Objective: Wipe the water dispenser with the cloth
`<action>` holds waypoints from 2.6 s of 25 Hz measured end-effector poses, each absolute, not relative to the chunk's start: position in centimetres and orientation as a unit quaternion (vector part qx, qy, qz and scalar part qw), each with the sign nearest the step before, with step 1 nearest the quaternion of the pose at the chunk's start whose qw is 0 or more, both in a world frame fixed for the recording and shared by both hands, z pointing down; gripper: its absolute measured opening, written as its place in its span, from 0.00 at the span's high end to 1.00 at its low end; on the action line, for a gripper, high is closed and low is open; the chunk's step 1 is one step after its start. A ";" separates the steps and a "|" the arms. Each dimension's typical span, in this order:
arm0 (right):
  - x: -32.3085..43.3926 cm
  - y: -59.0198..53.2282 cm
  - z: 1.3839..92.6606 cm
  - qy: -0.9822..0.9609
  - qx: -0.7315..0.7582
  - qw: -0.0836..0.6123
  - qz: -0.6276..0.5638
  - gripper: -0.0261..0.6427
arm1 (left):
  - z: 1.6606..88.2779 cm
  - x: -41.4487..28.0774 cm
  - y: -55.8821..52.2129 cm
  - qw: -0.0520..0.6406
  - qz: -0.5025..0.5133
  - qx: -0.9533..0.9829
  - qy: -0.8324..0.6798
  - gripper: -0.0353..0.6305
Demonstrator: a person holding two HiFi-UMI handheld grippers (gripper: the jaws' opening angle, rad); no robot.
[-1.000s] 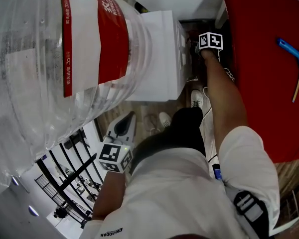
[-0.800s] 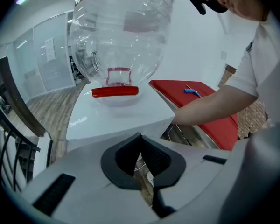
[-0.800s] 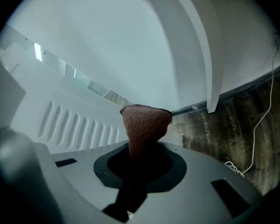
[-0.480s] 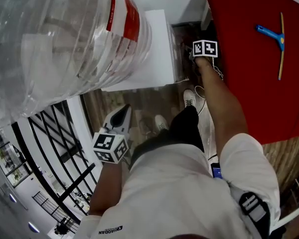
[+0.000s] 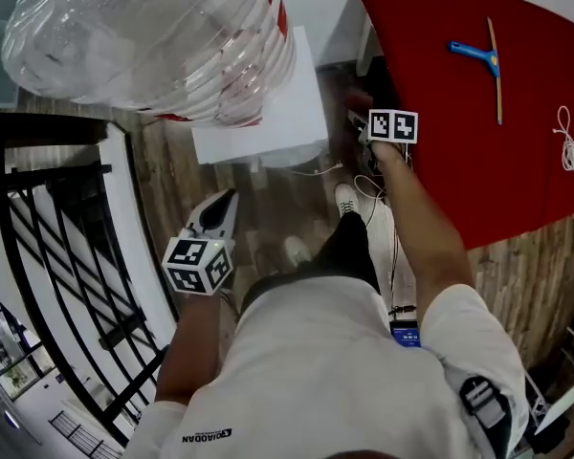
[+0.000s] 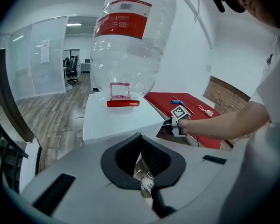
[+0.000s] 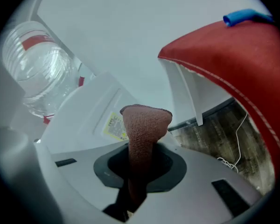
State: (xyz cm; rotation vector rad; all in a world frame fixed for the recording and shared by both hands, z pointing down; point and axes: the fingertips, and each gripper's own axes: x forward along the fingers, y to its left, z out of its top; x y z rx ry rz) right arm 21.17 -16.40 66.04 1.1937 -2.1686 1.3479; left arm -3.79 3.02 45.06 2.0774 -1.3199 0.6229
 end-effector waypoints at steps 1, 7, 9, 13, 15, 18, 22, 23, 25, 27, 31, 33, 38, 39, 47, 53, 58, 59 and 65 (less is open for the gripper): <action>22.1 -17.6 67.5 -0.765 0.419 0.152 0.465 0.88 | 47.4 -3.1 1.4 0.292 0.231 0.783 -0.498 0.96; 24.8 -17.6 69.3 -0.790 0.424 0.132 0.423 0.88 | 53.8 -1.7 -2.6 0.278 0.210 0.789 -0.506 0.96; 24.6 -16.0 67.3 -0.795 0.426 0.131 0.411 0.88 | 53.4 -2.7 -2.1 0.278 0.199 0.787 -0.513 0.96; 23.3 -12.3 63.0 -0.804 0.424 0.129 0.397 0.88 | 51.8 -5.1 -0.7 0.278 0.177 0.784 -0.526 0.96; 21.8 -11.1 61.0 -0.814 0.411 0.130 0.389 0.88 | 51.3 -5.9 -0.7 0.274 0.158 0.785 -0.533 0.96; 18.8 -10.0 59.1 -0.833 0.386 0.139 0.371 0.88 | 51.6 -6.8 -1.3 0.271 0.138 0.782 -0.544 0.96; 13.5 -9.1 56.8 -0.858 0.348 0.145 0.348 0.88 | 51.4 -7.6 -0.7 0.266 0.120 0.782 -0.550 0.96; 12.0 -9.0 56.3 -0.863 0.339 0.146 0.345 0.88 | 51.3 -7.7 -0.2 0.264 0.118 0.783 -0.550 0.96; 8.8 -9.3 55.3 -0.872 0.322 0.146 0.338 0.88 | 51.2 -8.0 0.6 0.263 0.115 0.786 -0.548 0.96; 5.4 -9.5 54.7 -0.880 0.304 0.148 0.333 0.88 | 51.4 -8.5 1.5 0.269 0.113 0.786 -0.545 0.96; -1.0 -10.3 54.2 -0.892 0.272 0.154 0.326 0.88 | 51.6 -10.0 3.4 0.278 0.111 0.778 -0.553 0.96; -3.6 -10.7 54.2 -0.897 0.261 0.159 0.320 0.88 | 51.6 -10.8 4.2 0.278 0.111 0.773 -0.560 0.96; -8.0 -11.1 55.2 -0.898 0.237 0.174 0.329 0.88 | 52.0 -12.2 6.0 0.293 0.121 0.766 -0.559 0.96; -8.5 -11.2 55.2 -0.898 0.232 0.175 0.330 0.88 | 52.0 -12.5 6.2 0.293 0.124 0.765 -0.560 0.96; -8.0 -12.8 56.3 -0.891 0.245 0.194 0.330 0.88 | 51.3 -13.7 6.4 0.282 0.124 0.760 -0.572 0.96; -5.0 -12.8 56.7 -0.884 0.267 0.193 0.331 0.88 | 51.4 -12.6 5.8 0.274 0.133 0.771 -0.559 0.96; -1.3 -13.6 57.0 -0.874 0.298 0.187 0.335 0.88 | 51.7 -10.9 4.8 0.270 0.141 0.784 -0.540 0.96; -0.5 -13.8 56.9 -0.873 0.304 0.185 0.335 0.88 | 51.8 -10.5 4.7 0.270 0.143 0.786 -0.537 0.96; 4.9 -14.8 57.2 -0.857 0.340 0.176 0.346 0.88 | 52.2 -8.5 3.7 0.269 0.145 0.797 -0.521 0.96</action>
